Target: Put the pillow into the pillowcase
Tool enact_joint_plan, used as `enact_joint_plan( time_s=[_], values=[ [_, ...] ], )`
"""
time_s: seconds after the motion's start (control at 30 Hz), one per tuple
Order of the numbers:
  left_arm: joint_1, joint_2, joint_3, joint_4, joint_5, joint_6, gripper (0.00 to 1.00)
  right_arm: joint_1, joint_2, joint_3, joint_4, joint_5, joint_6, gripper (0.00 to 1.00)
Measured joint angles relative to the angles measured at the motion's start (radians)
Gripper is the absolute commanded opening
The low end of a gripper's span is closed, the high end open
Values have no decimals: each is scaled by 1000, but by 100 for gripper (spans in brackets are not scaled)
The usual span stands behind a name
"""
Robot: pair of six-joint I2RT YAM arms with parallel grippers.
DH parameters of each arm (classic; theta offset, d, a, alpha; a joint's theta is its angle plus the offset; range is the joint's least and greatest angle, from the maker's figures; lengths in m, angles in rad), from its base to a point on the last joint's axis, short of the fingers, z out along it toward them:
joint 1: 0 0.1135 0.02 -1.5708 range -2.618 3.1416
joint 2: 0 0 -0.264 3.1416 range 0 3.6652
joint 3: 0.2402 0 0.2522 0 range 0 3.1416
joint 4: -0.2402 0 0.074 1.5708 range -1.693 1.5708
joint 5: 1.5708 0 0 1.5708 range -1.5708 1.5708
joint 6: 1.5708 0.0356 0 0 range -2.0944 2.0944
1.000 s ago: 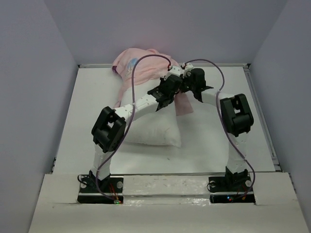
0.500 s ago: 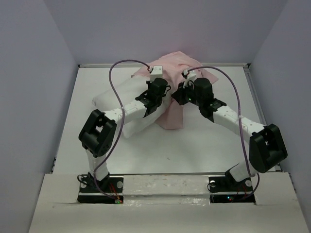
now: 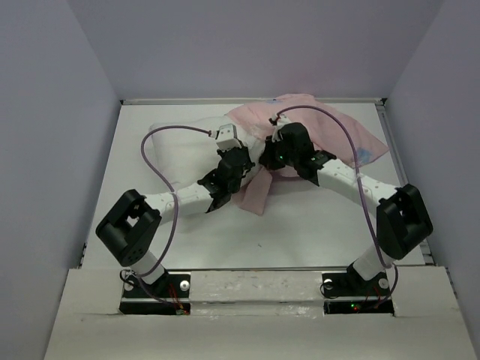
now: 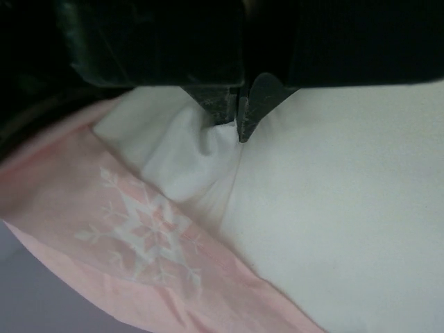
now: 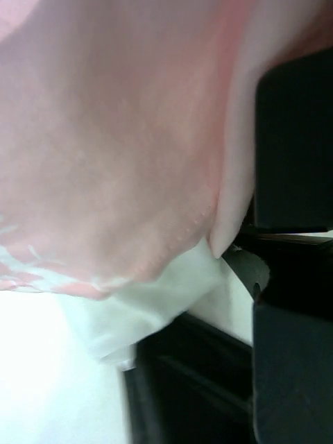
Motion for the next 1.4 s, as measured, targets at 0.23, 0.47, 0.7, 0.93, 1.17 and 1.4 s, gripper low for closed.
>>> enact_joint_plan(
  time_s=[0.23,0.47,0.7,0.93,1.17,1.4],
  values=[
    [24,-43,-83,82,-16,-27,0,118,113,166,-42,27,-15,0],
    [9,-168,-85,-19,92,-6,93,-18,-65,-32,-5,-2,-2,0],
    [-5,-544,-90,-290,173,2,98,-154,-131,-88,16,-78,-12,0],
    [20,-362,-70,-379,256,44,99,-150,-132,-89,32,-135,-25,0],
    [119,-73,0,-252,417,87,11,-149,-131,-87,33,-170,-41,0],
    [128,33,-98,129,493,-60,0,126,-34,83,-97,-8,-134,0]
  ],
)
